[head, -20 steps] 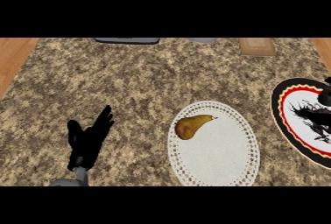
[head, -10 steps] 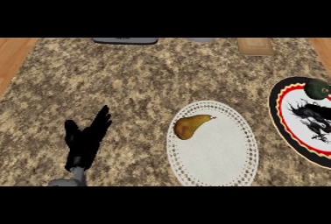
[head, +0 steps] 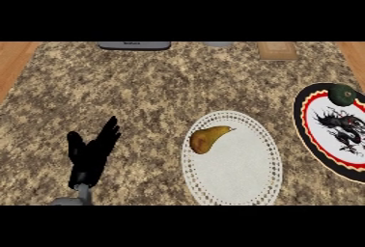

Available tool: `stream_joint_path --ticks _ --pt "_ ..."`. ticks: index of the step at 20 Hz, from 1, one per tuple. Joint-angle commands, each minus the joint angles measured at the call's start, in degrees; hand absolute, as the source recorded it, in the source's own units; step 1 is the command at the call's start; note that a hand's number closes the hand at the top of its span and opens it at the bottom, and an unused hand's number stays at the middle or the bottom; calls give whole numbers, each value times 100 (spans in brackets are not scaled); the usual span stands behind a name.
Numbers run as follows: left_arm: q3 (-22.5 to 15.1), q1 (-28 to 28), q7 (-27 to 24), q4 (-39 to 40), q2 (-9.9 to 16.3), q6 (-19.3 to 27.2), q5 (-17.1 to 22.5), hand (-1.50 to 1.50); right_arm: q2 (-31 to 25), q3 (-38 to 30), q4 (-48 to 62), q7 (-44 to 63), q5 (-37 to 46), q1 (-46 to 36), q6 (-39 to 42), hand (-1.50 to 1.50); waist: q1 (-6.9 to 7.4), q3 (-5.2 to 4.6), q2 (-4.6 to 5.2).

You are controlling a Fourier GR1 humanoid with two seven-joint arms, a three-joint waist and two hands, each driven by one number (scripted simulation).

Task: Pick the squash from the placemat and place it in the plate

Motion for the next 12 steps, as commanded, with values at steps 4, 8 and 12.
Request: stream_joint_path --ticks 4,8,12 --pt "-66 33 -334 315 -201 193 -213 0 -391 212 -60 -696 96 754 1355 -150 -86 -1 -15" --pt "103 -39 62 26 -78 159 -20 0 -407 428 -256 -1137 242 1281 1427 -150 -112 -1 -37" --pt "7 139 -108 -18 -129 169 -122 0 -539 539 -316 -1050 297 1344 1181 -150 -79 -6 -42"
